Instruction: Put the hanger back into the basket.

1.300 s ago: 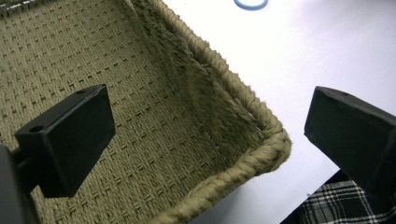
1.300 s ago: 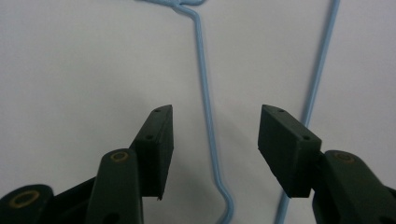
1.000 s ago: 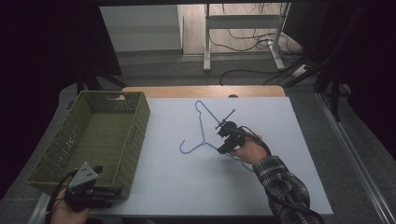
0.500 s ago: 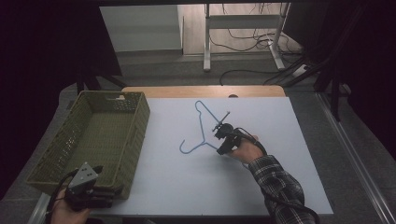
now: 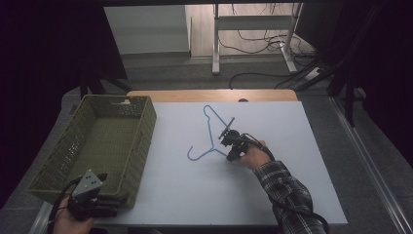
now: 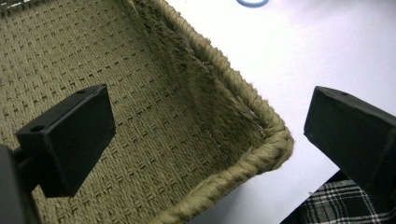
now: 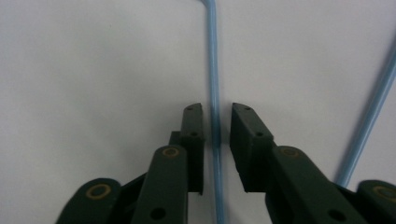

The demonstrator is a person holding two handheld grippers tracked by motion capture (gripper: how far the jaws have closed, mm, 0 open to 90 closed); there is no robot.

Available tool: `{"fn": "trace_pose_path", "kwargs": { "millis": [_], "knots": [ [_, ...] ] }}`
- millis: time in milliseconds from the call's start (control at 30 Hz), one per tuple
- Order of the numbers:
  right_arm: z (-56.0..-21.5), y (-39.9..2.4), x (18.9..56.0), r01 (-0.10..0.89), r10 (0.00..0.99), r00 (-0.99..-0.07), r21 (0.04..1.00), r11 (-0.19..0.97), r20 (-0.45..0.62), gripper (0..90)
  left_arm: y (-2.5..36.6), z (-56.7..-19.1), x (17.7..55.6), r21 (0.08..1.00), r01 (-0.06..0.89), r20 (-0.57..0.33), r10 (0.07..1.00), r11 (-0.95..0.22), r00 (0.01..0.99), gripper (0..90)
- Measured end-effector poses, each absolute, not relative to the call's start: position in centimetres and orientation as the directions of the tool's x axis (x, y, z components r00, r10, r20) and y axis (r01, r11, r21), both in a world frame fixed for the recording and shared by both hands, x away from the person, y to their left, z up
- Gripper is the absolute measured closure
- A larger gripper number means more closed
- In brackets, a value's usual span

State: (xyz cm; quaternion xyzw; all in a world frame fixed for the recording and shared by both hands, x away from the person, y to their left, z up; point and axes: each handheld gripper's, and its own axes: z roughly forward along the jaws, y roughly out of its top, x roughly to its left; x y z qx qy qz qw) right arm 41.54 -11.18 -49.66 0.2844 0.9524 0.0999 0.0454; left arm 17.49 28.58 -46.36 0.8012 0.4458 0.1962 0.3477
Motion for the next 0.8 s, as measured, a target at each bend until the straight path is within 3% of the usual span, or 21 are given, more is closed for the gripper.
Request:
{"fn": "trace_pose_path", "kwargs": {
  "millis": [100,367,800],
  "knots": [
    [-49.6,-10.9,41.5,0.532,0.547,-0.836,0.200,0.823,-0.028,86.6,28.6,-46.4,17.5,0.732,0.578,0.005,0.851,-0.361,0.526,2.2],
    [-49.6,-11.2,41.5,0.555,0.570,-0.822,0.217,0.803,-0.006,87.2,28.6,-46.3,17.5,0.732,0.578,0.004,0.851,-0.360,0.525,2.2],
    [-48.7,-12.8,41.4,0.592,0.601,-0.794,0.343,0.729,0.093,87.4,28.6,-46.2,17.4,0.739,0.572,0.002,0.850,-0.356,0.526,2.3]
  ]
}}
